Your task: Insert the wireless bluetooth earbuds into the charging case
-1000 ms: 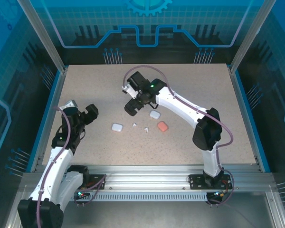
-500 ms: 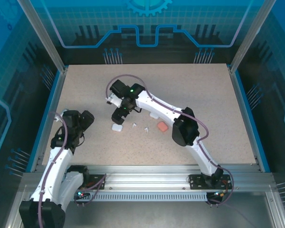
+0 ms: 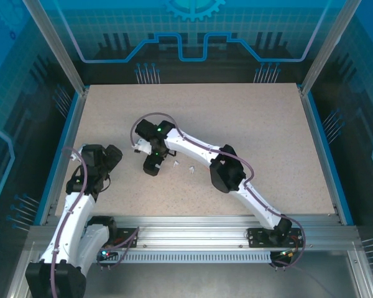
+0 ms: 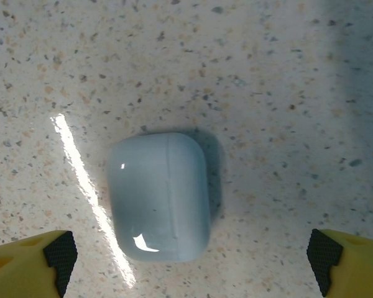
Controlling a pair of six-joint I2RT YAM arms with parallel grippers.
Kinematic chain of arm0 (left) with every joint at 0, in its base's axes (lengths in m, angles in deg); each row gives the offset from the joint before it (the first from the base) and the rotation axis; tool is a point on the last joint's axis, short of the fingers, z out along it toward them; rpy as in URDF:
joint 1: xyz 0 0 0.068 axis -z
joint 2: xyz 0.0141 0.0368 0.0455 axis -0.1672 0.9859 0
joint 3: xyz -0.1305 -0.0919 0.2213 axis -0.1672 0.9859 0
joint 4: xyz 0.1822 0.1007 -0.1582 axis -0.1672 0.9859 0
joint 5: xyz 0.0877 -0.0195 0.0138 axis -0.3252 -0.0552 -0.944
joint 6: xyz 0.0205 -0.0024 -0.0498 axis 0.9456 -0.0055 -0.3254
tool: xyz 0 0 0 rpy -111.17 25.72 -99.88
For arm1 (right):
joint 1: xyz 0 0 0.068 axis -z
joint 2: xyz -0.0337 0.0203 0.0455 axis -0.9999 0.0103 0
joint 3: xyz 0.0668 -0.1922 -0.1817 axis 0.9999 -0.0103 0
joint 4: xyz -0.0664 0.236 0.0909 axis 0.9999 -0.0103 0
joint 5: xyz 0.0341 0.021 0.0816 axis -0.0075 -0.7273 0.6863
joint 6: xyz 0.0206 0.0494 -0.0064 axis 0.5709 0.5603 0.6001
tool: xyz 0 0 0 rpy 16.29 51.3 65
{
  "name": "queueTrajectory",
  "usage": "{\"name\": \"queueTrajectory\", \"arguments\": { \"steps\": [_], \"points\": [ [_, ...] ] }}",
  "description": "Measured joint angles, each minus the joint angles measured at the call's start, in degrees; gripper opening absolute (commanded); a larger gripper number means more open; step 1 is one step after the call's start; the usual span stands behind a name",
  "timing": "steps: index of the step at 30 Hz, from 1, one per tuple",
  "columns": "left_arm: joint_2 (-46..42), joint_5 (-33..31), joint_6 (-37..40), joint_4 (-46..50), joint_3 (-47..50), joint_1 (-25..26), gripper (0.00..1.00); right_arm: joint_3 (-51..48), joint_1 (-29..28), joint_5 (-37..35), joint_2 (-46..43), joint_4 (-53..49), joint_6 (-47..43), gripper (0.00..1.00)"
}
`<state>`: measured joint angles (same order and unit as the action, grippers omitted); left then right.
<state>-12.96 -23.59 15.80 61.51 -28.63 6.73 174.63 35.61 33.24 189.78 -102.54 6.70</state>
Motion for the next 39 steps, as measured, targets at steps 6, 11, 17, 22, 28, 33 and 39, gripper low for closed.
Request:
{"name": "queueTrajectory", "arguments": {
  "steps": [6,11,17,22,28,33,39],
  "points": [
    [0.72,0.02,0.00,-0.17,0.00,0.00,0.99,0.39,-1.33,0.17,0.92,-0.15,-0.50,0.90],
    [0.96,0.02,-0.02,-0.31,0.02,0.00,0.99,0.63,-1.60,0.11,1.90,-0.22,-0.55,0.86],
    [0.96,0.02,-0.07,-0.59,0.11,0.00,0.99,0.81,-1.66,-0.11,2.93,-0.33,-0.79,0.77],
    [0.96,0.02,-0.31,-0.61,0.11,0.00,0.99,1.42,-1.66,-0.87,3.85,-0.57,-1.16,0.70],
    [0.96,0.02,-0.79,-0.59,0.13,-0.02,0.99,1.88,-1.66,-1.57,4.24,-0.63,-1.14,0.61],
    [0.90,0.04,-1.11,-0.59,0.13,-0.02,0.99,2.03,-1.66,-1.57,4.31,-0.63,-0.85,0.50],
    [0.90,0.66,-1.09,-0.87,0.13,-0.07,0.99,-0.42,-1.51,-1.29,2.80,1.05,-0.13,0.43]
  ]
}}
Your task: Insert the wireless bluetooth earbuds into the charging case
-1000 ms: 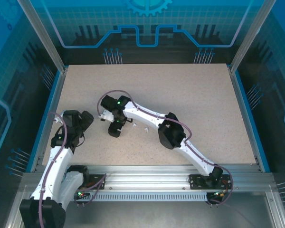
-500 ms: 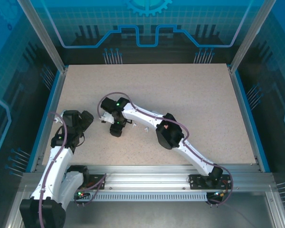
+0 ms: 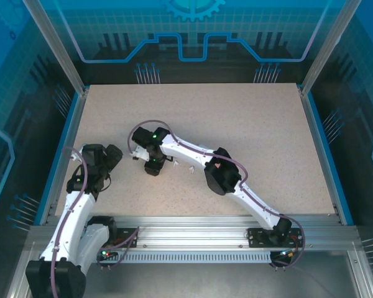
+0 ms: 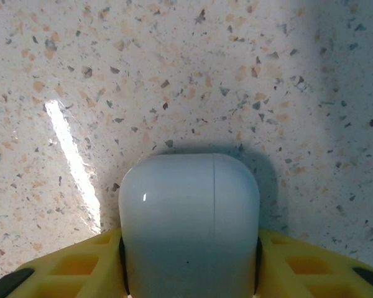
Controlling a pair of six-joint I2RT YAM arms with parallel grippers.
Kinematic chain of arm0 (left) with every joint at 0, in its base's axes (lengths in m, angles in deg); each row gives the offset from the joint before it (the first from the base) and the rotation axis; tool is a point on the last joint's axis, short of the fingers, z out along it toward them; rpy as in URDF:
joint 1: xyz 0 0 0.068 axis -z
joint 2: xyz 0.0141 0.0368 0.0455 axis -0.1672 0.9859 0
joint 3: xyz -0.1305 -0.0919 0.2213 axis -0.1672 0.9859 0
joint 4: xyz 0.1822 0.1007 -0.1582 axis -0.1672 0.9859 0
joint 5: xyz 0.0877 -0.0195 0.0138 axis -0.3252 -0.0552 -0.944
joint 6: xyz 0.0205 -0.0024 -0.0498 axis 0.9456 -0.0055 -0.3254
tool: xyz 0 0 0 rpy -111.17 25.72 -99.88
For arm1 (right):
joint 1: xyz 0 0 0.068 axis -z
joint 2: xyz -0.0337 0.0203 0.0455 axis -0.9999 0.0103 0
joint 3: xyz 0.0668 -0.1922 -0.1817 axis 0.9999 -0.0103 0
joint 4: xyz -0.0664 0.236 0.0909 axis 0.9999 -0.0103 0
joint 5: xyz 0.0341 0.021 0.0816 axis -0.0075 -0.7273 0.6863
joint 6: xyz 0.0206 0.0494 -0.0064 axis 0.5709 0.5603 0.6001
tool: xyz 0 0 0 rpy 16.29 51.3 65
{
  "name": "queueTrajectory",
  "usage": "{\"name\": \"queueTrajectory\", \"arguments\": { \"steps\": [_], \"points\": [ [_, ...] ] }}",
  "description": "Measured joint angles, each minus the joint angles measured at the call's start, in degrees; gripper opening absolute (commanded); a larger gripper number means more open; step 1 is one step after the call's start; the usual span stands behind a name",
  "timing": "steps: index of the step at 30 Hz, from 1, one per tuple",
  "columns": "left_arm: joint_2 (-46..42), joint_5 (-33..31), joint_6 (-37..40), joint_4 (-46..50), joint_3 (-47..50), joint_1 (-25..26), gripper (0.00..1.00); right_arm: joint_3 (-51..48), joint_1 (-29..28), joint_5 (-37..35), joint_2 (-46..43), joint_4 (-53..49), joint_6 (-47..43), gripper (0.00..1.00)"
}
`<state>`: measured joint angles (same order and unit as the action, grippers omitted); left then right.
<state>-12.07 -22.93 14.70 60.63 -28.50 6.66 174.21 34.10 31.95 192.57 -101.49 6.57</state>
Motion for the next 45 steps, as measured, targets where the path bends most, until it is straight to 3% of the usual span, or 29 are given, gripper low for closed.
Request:
{"name": "queueTrajectory", "arguments": {
  "steps": [6,12,19,25,34,45],
  "points": [
    [-0.09,3.17,0.24,-2.64,0.17,0.00,0.99,-14.82,0.92,1.53,-9.40,6.16,0.90,0.39],
    [-0.11,9.94,2.78,-7.21,1.01,-0.07,0.99,-30.77,3.21,3.39,-25.77,13.90,1.11,0.37],
    [0.66,29.31,8.68,-19.39,4.85,-0.26,0.90,-51.56,6.38,4.46,-47.39,23.74,1.03,0.37],
    [5.79,46.27,8.68,-31.23,4.90,0.37,0.84,-66.75,8.46,4.44,-61.33,30.18,-1.03,0.37],
    [12.00,59.56,9.46,-40.09,2.23,13.66,0.82,-76.50,10.10,4.70,-73.09,36.68,-5.64,0.37],
    [19.34,63.34,10.21,-44.76,-2.71,20.81,0.80,-76.76,10.03,5.97,-76.48,37.42,-8.57,0.36]
  ]
}}
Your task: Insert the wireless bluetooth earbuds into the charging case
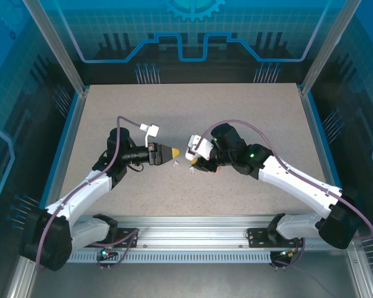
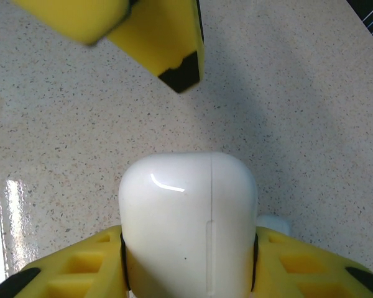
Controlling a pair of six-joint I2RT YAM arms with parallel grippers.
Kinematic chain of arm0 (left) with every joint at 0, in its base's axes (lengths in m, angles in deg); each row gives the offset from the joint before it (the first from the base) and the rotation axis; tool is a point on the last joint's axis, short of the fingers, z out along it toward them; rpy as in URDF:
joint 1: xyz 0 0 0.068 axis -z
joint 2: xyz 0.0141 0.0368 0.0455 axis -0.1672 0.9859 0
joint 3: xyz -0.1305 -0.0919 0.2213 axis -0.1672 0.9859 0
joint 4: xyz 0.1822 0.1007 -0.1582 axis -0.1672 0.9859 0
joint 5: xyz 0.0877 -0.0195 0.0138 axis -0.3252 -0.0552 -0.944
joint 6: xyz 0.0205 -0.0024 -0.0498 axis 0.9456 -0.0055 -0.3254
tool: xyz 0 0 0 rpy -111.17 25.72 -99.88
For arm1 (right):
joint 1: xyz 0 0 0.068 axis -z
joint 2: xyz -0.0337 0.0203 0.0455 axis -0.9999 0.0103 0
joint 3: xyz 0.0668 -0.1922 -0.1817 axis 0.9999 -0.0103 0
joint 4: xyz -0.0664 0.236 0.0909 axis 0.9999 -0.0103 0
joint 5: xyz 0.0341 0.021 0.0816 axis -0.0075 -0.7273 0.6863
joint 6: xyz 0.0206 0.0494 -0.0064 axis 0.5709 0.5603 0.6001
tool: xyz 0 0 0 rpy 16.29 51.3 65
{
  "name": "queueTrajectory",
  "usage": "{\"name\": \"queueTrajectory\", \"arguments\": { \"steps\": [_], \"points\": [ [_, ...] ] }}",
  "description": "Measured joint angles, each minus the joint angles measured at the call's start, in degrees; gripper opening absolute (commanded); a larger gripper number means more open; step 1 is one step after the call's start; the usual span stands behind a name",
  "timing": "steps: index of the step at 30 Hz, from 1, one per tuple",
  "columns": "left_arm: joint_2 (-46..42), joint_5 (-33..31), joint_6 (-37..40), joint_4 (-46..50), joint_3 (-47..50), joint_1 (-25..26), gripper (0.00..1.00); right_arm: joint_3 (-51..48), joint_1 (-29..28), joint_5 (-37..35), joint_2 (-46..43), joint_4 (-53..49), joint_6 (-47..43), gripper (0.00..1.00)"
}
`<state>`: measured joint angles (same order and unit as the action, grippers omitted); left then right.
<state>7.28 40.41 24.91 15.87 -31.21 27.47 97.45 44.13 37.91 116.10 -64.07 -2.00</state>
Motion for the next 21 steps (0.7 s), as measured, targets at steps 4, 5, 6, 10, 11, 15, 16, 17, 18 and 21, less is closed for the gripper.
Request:
{"name": "queueTrajectory", "arguments": {
  "steps": [4,5,6,10,11,15,16,17,18,21],
  "points": [
    [2.32,0.00,0.04,-0.70,-1.07,2.51,0.79,0.00,-0.04,-0.02,0.00,0.04,-0.37,0.36],
    [2.82,0.00,0.09,-0.81,-1.29,3.04,0.78,0.00,-0.04,-0.02,0.00,0.02,-0.42,0.36],
    [3.30,-0.02,0.17,-0.85,-1.55,3.50,0.77,0.00,-0.07,-0.02,0.00,0.02,-0.42,0.36],
    [5.01,-0.02,0.68,-0.70,-2.75,4.87,0.71,0.04,-0.15,-0.04,0.09,0.02,-0.42,0.36],
    [5.46,-0.04,0.81,-0.63,-3.02,5.14,0.69,0.07,-0.17,-0.04,0.13,0.02,-0.44,0.36],
    [6.86,-0.02,1.51,-0.39,-3.65,6.03,0.61,0.28,-0.81,-0.07,0.55,0.02,-0.44,0.36],
    [7.23,-0.02,1.53,-0.42,-3.78,6.25,0.59,0.37,-0.98,-0.09,0.81,0.00,-0.44,0.36],
    [7.61,-0.02,1.60,-0.35,-3.98,6.38,0.57,0.52,-1.20,-0.11,1.07,-0.02,-0.44,0.36],
    [7.96,-0.02,1.66,-0.24,-4.24,6.54,0.55,0.72,-1.31,-0.11,1.33,-0.02,-0.44,0.36],
    [9.03,-0.02,1.73,0.22,-5.09,6.93,0.49,1.18,-1.66,-0.39,1.95,-0.02,-0.44,0.36]
  ]
}}
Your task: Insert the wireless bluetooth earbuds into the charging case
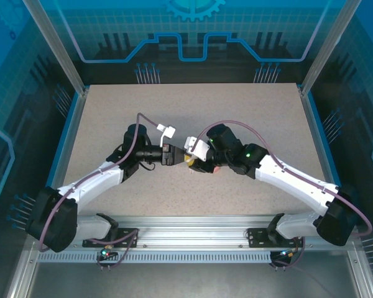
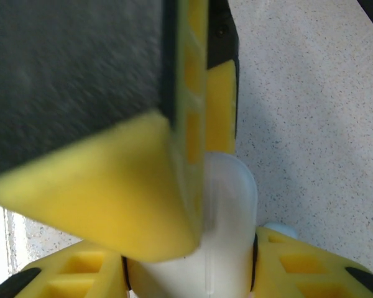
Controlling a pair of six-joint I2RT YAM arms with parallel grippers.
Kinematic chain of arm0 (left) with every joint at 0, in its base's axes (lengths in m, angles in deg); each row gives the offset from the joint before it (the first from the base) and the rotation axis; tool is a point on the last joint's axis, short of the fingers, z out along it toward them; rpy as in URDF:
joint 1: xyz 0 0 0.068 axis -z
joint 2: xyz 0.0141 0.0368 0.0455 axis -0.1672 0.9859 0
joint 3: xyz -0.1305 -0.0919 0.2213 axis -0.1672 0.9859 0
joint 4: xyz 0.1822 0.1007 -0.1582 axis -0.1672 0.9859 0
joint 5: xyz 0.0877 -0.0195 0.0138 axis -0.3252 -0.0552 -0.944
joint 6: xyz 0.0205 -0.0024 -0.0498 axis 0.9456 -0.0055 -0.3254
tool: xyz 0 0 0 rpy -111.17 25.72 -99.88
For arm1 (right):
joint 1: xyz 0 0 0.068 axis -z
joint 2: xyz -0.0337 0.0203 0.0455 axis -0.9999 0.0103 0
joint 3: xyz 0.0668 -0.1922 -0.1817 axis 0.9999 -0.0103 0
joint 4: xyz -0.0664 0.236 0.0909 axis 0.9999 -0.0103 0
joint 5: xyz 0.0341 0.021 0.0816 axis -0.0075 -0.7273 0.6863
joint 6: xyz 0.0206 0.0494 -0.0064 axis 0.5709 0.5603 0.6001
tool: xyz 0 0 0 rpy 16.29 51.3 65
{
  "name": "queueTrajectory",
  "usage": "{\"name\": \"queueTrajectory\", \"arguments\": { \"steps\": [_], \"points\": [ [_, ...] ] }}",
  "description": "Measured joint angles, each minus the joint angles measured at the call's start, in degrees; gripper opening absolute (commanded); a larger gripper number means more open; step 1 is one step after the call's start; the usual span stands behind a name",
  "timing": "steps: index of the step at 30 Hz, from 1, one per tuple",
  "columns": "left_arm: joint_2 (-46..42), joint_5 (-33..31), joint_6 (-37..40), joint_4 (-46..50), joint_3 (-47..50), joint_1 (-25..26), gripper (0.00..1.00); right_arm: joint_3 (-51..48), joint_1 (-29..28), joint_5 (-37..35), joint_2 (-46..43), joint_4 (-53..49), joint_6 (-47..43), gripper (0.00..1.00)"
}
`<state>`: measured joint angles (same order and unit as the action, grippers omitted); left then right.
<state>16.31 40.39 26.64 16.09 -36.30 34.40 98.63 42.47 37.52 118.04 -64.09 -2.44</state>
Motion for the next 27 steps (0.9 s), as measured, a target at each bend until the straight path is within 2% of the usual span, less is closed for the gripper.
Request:
{"name": "queueTrajectory", "arguments": {
  "steps": [10,20,23,27],
  "points": [
    [0.85,-0.04,0.44,1.03,-0.17,0.52,0.38,0.90,-0.04,-1.73,0.98,-0.11,0.00,0.36],
    [0.79,-1.60,2.69,3.65,-0.50,0.52,0.18,1.44,-0.28,-3.26,1.73,-0.87,0.02,0.39],
    [0.35,-1.97,2.99,3.89,-0.50,0.52,0.15,1.68,-0.26,-3.06,1.73,-1.05,-0.02,0.50],
    [-0.68,-2.32,3.34,3.67,-0.48,0.66,0.08,1.77,-0.13,-2.43,1.49,-1.11,0.57,0.75]
  ]
}}
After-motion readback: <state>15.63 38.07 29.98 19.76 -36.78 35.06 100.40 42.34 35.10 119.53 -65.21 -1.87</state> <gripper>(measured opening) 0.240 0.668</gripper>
